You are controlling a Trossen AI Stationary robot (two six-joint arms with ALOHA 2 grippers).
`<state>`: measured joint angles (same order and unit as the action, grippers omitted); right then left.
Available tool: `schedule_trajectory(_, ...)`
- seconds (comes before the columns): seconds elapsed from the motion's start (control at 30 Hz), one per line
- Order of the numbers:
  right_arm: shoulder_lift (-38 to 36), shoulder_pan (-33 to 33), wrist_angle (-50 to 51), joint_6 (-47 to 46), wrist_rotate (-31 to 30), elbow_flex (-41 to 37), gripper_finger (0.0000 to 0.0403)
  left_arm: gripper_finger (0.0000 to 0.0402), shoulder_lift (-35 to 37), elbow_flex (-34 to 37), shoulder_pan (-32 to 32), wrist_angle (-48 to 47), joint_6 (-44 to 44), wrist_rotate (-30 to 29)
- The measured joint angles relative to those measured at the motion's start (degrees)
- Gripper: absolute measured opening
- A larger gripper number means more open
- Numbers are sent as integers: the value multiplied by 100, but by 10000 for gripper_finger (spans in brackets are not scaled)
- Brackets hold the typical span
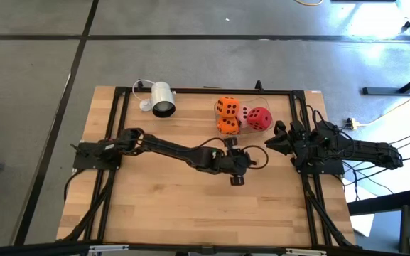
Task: Pick & Place Dice
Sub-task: Return to Home Position
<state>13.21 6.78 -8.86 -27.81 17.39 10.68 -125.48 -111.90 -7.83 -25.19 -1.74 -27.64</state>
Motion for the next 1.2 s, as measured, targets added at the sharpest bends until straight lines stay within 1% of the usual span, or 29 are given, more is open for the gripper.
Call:
schedule_trajectory(0.07, 0, 1, 0, 0, 1, 0, 74, 102, 168, 287, -18, 282, -2, 27)
schedule_trajectory(0.17, 0, 1, 2, 0, 0, 0, 74, 102, 595, 1100, -24, 943, -9, 91)
schedule_trajectory(0.37, -2, -1, 11, 0, 2, -2, 74, 102, 1922, 3620, 5, 2959, -10, 262)
schedule_trajectory(0.47, -1, -1, 18, 0, 0, -2, 74, 102, 2676, 4779, 55, 3503, -9, 703)
schedule_trajectory(0.57, 0, 1, 18, 0, 0, -2, 74, 102, 3527, 5745, 120, 3747, -9, 1276)
schedule_trajectory(0.67, 0, -1, 17, 0, 0, -2, 74, 102, 4424, 6520, 164, 3781, -7, 1568)
schedule_trajectory(0.8, 0, -1, 15, 0, 2, -2, 74, 102, 5713, 7419, 166, 3788, 35, 1561)
schedule_trajectory(0.97, -1, 0, 15, 0, 0, -2, 74, 102, 7272, 8375, 168, 3781, 356, 1558)
schedule_trajectory(1.1, 0, -1, 15, 0, 0, -2, 75, 102, 8421, 8967, 170, 3743, 646, 1552)
schedule_trajectory(1.2, -2, 0, 15, 0, 0, -2, 75, 102, 9133, 9324, 170, 3725, 839, 1561)
